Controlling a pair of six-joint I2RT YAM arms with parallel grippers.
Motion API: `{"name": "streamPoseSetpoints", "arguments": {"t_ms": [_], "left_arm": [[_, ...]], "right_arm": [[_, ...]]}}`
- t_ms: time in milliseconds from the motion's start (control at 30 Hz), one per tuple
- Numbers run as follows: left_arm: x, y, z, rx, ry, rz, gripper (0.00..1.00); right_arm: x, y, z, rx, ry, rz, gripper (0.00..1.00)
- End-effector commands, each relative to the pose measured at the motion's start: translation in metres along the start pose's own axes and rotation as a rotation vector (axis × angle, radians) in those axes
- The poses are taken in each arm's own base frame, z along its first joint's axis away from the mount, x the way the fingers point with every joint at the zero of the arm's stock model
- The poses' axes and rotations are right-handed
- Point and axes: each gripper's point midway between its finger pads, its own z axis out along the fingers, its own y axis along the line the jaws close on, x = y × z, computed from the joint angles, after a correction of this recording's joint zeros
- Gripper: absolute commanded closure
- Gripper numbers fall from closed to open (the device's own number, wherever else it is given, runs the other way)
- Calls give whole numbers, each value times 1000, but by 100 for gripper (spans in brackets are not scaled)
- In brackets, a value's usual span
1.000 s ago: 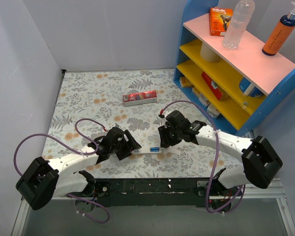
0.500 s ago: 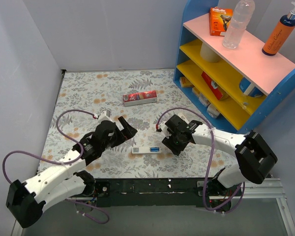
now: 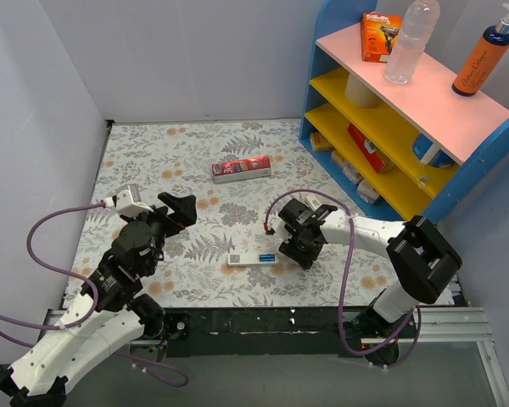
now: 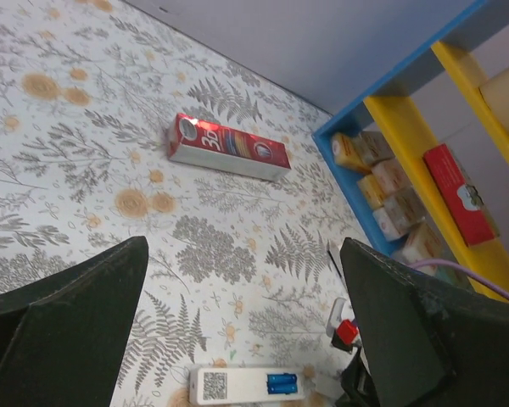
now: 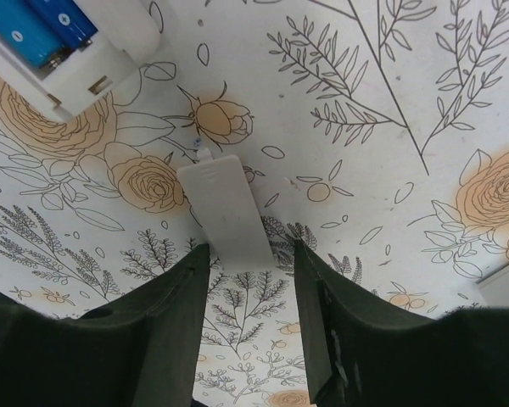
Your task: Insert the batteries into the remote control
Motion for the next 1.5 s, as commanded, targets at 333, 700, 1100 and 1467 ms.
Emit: {"name": "streamPoseSetpoints", "arguments": {"t_ms": [333, 700, 1100, 1467], "left_arm": [[-11, 37, 6, -139, -126, 115, 2], [-15, 45, 10, -177, -147, 143, 2], [-23, 54, 11, -198, -177, 126, 2], [-21, 54, 12, -197, -171, 130, 2]], "right_arm": [[-5, 6, 13, 20, 83, -99, 58], [-17, 0, -16, 47, 74, -163, 85], [-70, 16, -48, 48, 20, -350, 85], [-85, 7, -34, 76, -58, -288, 66]]}}
